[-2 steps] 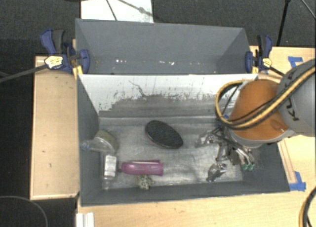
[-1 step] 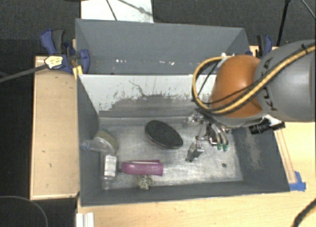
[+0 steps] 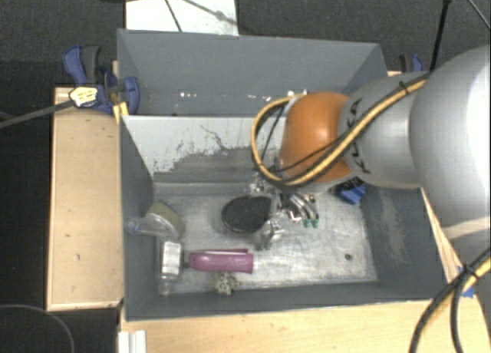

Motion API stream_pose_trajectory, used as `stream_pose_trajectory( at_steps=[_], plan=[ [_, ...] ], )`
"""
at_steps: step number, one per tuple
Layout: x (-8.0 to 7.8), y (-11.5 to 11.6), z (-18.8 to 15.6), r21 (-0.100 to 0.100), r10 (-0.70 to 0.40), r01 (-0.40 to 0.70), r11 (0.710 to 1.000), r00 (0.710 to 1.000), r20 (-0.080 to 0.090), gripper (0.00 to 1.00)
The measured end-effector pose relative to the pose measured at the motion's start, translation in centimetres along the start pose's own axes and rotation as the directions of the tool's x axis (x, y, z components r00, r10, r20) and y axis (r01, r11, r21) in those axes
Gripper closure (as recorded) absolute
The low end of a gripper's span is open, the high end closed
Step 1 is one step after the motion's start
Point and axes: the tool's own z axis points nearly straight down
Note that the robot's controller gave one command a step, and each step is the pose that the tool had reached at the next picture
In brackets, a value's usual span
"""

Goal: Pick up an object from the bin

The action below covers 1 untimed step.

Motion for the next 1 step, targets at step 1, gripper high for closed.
stream_pose_trajectory(
  at_steps=[1],
  plan=[
    [-0.12, -0.11, -0.18, 0.001, 0.0, 0.0, 1.0, 1.0, 0.004, 1.0]
  ],
)
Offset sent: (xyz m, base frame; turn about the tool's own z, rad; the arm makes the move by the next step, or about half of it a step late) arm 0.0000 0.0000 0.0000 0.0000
